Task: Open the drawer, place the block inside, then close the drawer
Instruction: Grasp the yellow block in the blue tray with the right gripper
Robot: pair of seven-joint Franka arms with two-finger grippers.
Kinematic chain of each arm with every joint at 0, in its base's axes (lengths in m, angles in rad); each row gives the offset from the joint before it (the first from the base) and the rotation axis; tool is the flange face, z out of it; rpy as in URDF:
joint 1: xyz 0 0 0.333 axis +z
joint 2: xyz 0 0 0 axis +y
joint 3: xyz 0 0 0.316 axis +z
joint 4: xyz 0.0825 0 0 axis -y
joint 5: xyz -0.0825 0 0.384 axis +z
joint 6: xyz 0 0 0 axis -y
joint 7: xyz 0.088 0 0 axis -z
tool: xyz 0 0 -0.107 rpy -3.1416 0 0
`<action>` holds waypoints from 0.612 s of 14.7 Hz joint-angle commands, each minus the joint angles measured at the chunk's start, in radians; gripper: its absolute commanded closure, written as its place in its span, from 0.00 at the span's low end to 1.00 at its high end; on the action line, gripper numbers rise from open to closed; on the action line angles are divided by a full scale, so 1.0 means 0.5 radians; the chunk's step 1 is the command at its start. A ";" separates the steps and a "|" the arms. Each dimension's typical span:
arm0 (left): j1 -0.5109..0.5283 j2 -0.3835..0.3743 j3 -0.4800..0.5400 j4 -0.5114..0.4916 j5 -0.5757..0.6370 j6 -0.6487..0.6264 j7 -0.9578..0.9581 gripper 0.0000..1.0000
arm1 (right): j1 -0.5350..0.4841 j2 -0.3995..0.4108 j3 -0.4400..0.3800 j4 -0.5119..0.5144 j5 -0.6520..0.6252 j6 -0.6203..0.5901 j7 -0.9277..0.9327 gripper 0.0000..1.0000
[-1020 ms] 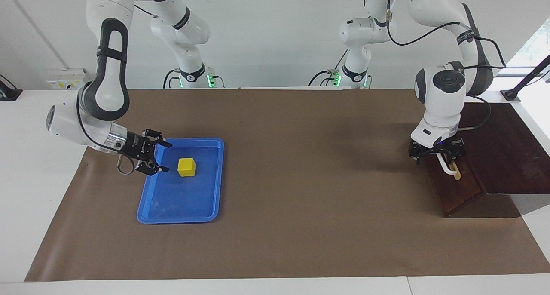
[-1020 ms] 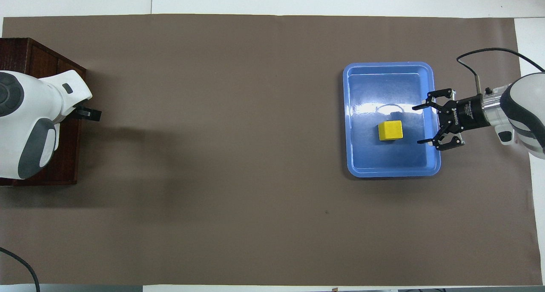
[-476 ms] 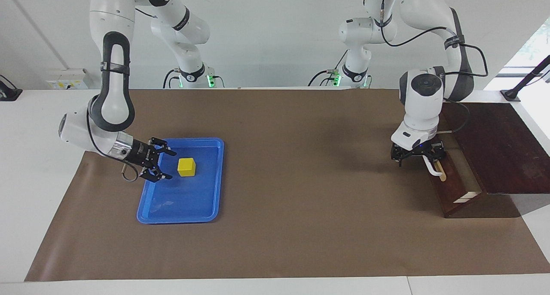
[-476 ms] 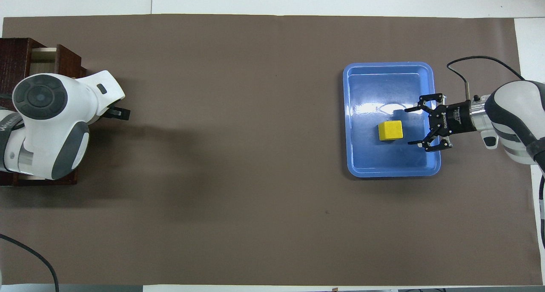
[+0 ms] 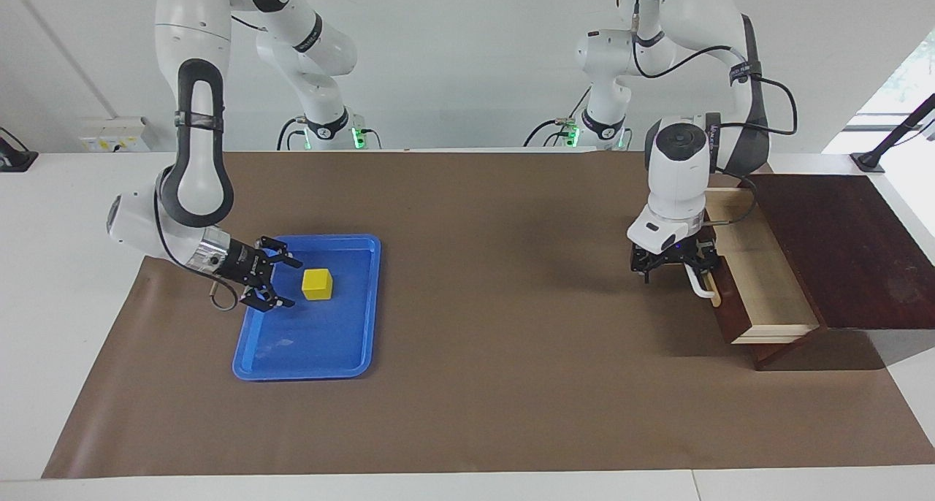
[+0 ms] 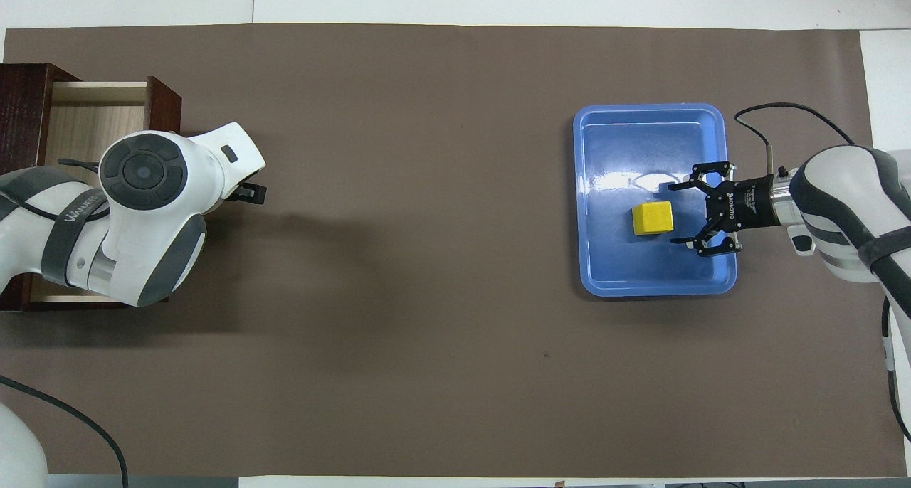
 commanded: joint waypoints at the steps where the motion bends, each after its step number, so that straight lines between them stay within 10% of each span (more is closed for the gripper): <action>1: -0.106 -0.003 0.015 0.022 -0.052 -0.054 -0.074 0.00 | 0.018 -0.037 0.005 -0.091 0.128 0.073 -0.107 0.00; 9: -0.103 0.046 0.015 0.325 -0.056 -0.387 -0.059 0.00 | 0.027 -0.043 0.005 -0.124 0.156 0.115 -0.137 0.04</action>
